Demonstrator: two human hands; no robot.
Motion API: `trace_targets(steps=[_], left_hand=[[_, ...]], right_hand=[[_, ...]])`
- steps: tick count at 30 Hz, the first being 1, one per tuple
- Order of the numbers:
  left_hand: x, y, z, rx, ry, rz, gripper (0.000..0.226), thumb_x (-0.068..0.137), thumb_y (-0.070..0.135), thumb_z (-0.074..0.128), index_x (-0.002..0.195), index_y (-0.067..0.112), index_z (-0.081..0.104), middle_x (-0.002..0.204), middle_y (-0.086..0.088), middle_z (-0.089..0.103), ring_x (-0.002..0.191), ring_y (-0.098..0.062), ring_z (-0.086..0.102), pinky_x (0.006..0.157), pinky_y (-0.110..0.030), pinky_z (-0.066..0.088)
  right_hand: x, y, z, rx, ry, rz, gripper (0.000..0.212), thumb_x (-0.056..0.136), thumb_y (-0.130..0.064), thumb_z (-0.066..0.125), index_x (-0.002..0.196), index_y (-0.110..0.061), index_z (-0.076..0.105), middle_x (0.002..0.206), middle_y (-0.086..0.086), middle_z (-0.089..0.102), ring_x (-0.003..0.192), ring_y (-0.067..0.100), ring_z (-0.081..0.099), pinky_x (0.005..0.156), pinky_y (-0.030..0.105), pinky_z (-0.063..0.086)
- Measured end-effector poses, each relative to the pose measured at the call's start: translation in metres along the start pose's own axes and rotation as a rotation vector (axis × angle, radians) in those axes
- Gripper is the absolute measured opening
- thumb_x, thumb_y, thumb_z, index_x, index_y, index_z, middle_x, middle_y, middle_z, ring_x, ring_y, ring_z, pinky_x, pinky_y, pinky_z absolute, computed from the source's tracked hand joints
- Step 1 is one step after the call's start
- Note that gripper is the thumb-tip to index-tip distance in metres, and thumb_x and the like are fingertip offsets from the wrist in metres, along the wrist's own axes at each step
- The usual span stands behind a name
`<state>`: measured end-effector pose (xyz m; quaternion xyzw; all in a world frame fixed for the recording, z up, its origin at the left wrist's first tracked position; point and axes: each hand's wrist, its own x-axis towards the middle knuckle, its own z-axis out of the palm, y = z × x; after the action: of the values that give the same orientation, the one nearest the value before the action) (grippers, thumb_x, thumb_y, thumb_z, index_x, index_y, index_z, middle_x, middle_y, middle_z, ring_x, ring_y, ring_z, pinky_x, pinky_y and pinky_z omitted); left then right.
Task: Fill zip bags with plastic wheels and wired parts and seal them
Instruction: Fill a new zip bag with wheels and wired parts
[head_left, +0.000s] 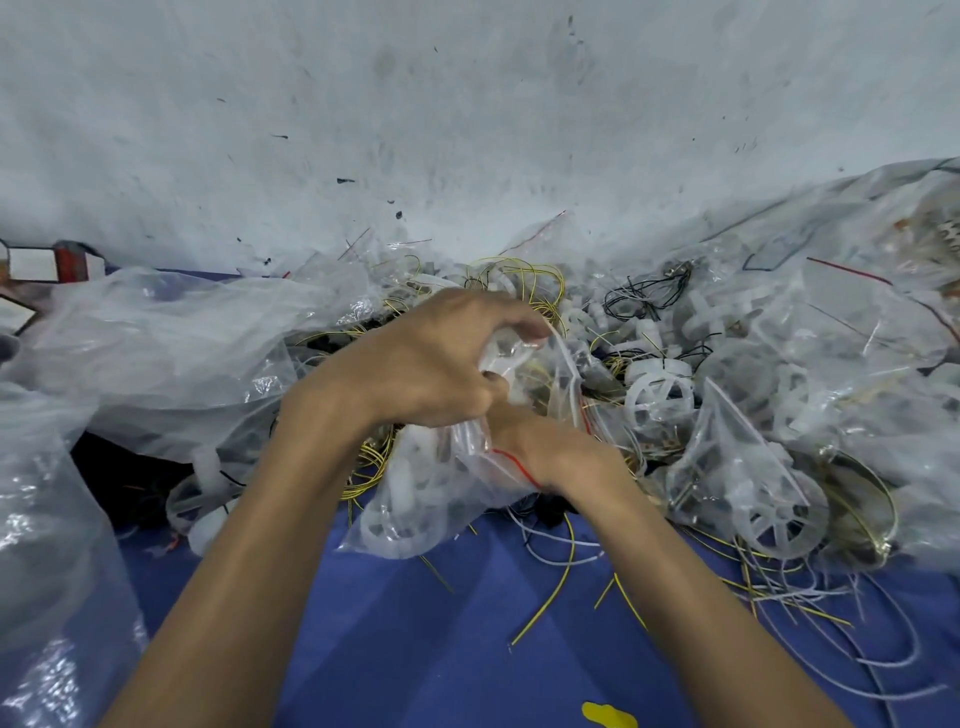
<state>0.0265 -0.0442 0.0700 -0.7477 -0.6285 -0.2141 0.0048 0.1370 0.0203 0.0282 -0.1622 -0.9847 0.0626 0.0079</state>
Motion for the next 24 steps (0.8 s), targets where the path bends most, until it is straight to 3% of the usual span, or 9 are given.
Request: trace_targets(steps=[2,5,7,10,11,14,17,19,24], left_hand=[[0.002,-0.002,0.004,0.043,-0.020,-0.037,0.054,0.079,0.007,0.060,0.129,0.025,0.052,0.127,0.010,0.055,0.110,0.003,0.045,0.091,-0.011,0.030],[0.002,-0.015,0.001,0.083,0.034,-0.125,0.049,0.079,0.010,0.064,0.126,0.022,0.056,0.127,0.004,0.057,0.115,-0.010,0.049,0.094,-0.020,0.034],[-0.002,-0.029,-0.004,0.110,0.062,-0.206,0.052,0.078,0.007,0.063,0.128,0.021,0.055,0.129,0.003,0.057,0.112,-0.010,0.048,0.091,-0.019,0.032],[-0.011,-0.051,-0.012,0.119,0.081,-0.329,0.056,0.078,0.005,0.062,0.130,0.021,0.053,0.130,0.003,0.056,0.114,-0.013,0.049,0.090,-0.021,0.032],[-0.013,-0.057,-0.014,0.125,0.089,-0.360,0.056,0.077,0.005,0.063,0.129,0.021,0.054,0.130,0.003,0.056,0.113,-0.013,0.050,0.089,-0.021,0.033],[-0.017,-0.068,-0.019,0.138,0.112,-0.416,0.054,0.076,0.011,0.069,0.127,0.023,0.055,0.129,0.003,0.057,0.113,-0.015,0.050,0.088,-0.024,0.034],[-0.019,-0.069,-0.020,0.147,0.137,-0.420,0.052,0.078,0.013,0.068,0.127,0.023,0.055,0.129,0.003,0.057,0.118,-0.018,0.049,0.091,-0.027,0.034],[-0.018,-0.066,-0.019,0.140,0.139,-0.403,0.053,0.077,0.011,0.067,0.127,0.024,0.055,0.128,0.005,0.057,0.118,-0.017,0.049,0.089,-0.025,0.033],[-0.012,-0.060,-0.012,0.132,0.073,-0.352,0.059,0.076,0.007,0.063,0.131,0.025,0.052,0.134,0.005,0.053,0.124,-0.016,0.044,0.091,-0.023,0.031]], right_hand=[[-0.005,-0.004,-0.002,0.067,-0.022,-0.035,0.037,0.102,-0.020,0.029,0.133,-0.006,0.043,0.144,0.011,0.040,0.129,0.021,0.038,0.089,0.022,0.024],[-0.011,-0.003,-0.019,0.423,0.090,0.079,0.024,0.096,-0.011,0.045,0.113,-0.005,0.062,0.117,0.011,0.063,0.104,0.017,0.058,0.085,0.019,0.038],[-0.019,0.009,-0.036,0.553,0.295,0.014,0.014,0.089,-0.004,0.057,0.096,-0.010,0.067,0.094,0.003,0.070,0.078,0.009,0.065,0.070,0.013,0.050],[-0.033,0.039,-0.045,0.606,0.492,0.075,0.020,0.080,-0.004,0.069,0.076,-0.023,0.065,0.062,-0.012,0.066,0.052,0.004,0.063,0.047,0.013,0.047],[-0.034,0.047,-0.042,0.522,0.434,0.142,0.019,0.079,-0.006,0.071,0.076,-0.024,0.065,0.061,-0.013,0.066,0.053,0.004,0.063,0.049,0.011,0.045],[-0.026,0.066,-0.020,0.234,0.021,0.321,0.017,0.075,-0.018,0.076,0.090,-0.020,0.068,0.082,-0.012,0.065,0.073,0.004,0.061,0.062,0.007,0.042],[-0.011,0.071,0.015,0.376,-0.322,0.467,0.031,0.076,-0.020,0.077,0.103,-0.015,0.063,0.086,-0.003,0.068,0.074,0.011,0.069,0.071,0.021,0.051],[-0.002,0.070,0.032,0.417,-0.406,0.497,0.030,0.075,-0.016,0.077,0.102,-0.010,0.065,0.079,-0.002,0.067,0.073,0.014,0.071,0.073,0.028,0.056],[0.000,0.071,0.036,0.478,-0.382,0.426,0.019,0.080,0.002,0.066,0.099,-0.003,0.065,0.077,0.003,0.066,0.085,0.030,0.070,0.074,0.031,0.057]])
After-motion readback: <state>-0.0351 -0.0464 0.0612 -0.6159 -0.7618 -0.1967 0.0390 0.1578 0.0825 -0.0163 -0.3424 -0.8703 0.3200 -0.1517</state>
